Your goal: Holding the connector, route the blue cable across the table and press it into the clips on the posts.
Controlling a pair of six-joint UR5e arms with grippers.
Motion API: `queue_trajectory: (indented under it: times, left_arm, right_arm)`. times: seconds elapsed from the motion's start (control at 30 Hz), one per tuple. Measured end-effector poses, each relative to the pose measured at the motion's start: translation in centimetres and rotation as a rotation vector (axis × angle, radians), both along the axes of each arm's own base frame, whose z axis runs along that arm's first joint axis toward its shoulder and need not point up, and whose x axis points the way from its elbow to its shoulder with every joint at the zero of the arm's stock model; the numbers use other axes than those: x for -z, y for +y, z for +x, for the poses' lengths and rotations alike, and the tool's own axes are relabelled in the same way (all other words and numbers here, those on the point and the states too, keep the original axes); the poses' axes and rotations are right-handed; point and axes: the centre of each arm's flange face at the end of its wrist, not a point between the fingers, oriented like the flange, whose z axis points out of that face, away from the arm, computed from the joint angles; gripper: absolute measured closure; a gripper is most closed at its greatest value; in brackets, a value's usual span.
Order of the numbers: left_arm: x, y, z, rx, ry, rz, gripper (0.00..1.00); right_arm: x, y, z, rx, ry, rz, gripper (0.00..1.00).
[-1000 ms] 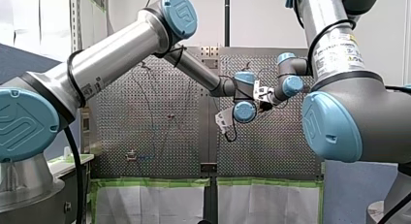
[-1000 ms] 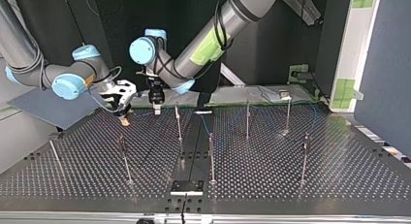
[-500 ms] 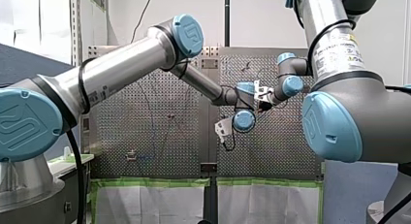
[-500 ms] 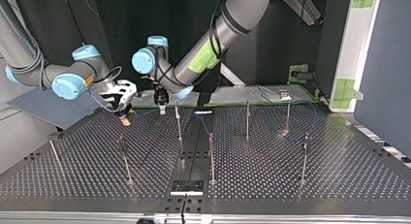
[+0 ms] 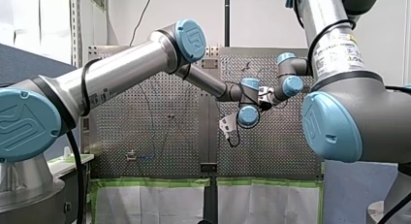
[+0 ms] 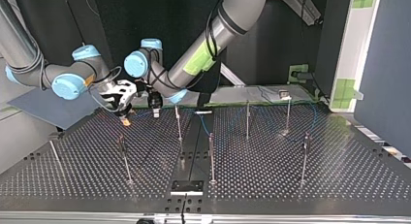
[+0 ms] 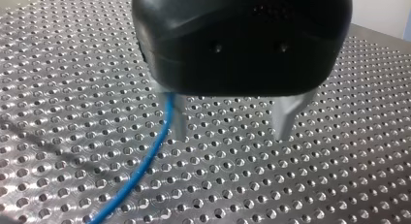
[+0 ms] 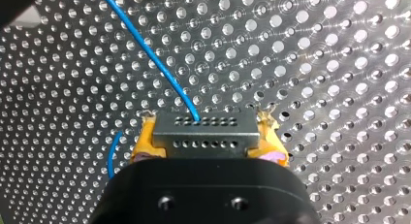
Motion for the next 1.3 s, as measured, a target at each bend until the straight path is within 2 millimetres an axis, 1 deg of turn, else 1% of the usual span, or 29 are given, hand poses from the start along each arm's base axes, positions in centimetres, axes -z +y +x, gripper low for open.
queue_trajectory:
  times: [0.03,0.07,0.1,0.13,0.17,0.2,0.23,0.6,0.73,0.83,0.93,1.13,1.17,1.3]
  left_arm:
    - [0.0,0.0,0.0,0.0,0.0,0.0,0.56]
    - [0.0,0.0,0.0,-0.001,0.0,0.0,0.66]
    - [0.0,0.0,0.0,-0.001,0.0,0.0,0.66]
    - [0.0,0.0,0.1,-0.001,0.0,0.0,0.8]
    - [0.0,0.1,0.1,-0.002,0.001,0.0,0.89]
    - [0.0,0.1,0.1,-0.002,0.001,0.0,0.89]
    - [0.0,0.2,0.2,-0.003,0.001,0.001,1.0]
    - [-0.4,0.7,0.5,-0.022,0.011,0.005,1.0]
    - [-1.6,1.0,0.2,-0.043,0.017,0.014,1.0]
    - [-3.0,1.1,-0.2,-0.058,0.013,0.02,1.0]
    - [-4.9,1.2,-0.5,-0.079,-0.001,0.015,1.0]
    - [-9.7,1.3,-1.4,-0.095,-0.044,-0.006,1.0]
    - [-10.7,1.3,-1.6,-0.095,-0.052,-0.011,1.0]
    - [-13.8,1.4,-2.2,-0.094,-0.077,-0.032,1.0]
  right_arm:
    - [0.0,0.0,0.0,0.0,0.0,0.0,1.0]
    - [0.0,0.0,0.0,0.0,0.0,0.0,1.0]
    - [0.0,0.0,0.0,0.0,0.0,0.0,1.0]
    - [0.0,0.0,0.0,0.0,0.0,0.0,1.0]
    - [0.0,0.0,0.0,0.0,0.0,0.0,1.0]
    - [0.0,0.0,0.0,0.0,0.0,0.0,1.0]
    - [0.0,0.0,0.0,0.0,0.0,0.0,1.0]
    - [-0.3,0.0,0.1,-0.009,-0.002,0.0,1.0]
    - [-1.5,-0.1,0.1,-0.012,-0.002,-0.008,1.0]
    - [-3.1,-0.2,0.1,-0.01,-0.009,-0.023,1.0]
    - [-4.7,-0.1,0.0,-0.009,-0.017,-0.039,1.0]
    - [-8.2,0.1,-0.4,-0.001,-0.031,-0.065,1.0]
    - [-8.6,0.1,-0.5,0.0,-0.033,-0.068,1.0]
    - [-10.4,0.3,-1.0,0.008,-0.044,-0.085,1.0]
